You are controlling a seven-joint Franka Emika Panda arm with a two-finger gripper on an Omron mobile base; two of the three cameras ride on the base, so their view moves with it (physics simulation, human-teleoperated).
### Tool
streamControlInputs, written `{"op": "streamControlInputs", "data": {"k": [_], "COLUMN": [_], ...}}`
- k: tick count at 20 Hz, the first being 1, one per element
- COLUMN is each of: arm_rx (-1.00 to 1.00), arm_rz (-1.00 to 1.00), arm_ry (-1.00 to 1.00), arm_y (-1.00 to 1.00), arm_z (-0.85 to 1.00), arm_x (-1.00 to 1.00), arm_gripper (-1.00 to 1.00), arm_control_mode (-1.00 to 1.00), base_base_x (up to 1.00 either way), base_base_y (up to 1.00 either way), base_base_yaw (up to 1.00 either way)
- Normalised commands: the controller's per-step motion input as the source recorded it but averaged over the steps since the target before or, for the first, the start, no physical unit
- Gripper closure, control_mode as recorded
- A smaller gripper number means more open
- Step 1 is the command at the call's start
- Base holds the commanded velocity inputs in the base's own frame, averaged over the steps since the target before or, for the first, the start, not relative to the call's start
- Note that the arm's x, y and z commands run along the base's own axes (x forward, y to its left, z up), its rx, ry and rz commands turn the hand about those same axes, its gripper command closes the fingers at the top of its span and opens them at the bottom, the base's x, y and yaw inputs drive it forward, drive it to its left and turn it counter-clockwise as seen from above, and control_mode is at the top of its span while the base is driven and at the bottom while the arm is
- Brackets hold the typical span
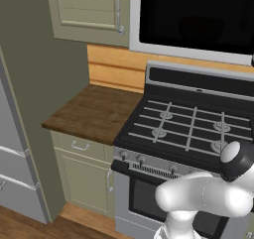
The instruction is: Pick the sweet potato from the sink and place it in the bowl. Then pick the bowl and place it in the microwave. Then close the microwave door and press the start button.
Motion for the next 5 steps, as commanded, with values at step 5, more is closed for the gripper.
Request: {"op": "streamControlInputs", "data": {"k": [5], "arm_rx": [0.0], "arm_rz": [0.0], "arm_ry": [-0.03], "arm_y": [0.14], "arm_z": [0.0], "arm_x": [-0.22], "arm_gripper": [1.0], "arm_control_mode": [-1.0], "base_base_x": [0.0], "base_base_y": [0.0], "base_base_yaw": [0.0]}}
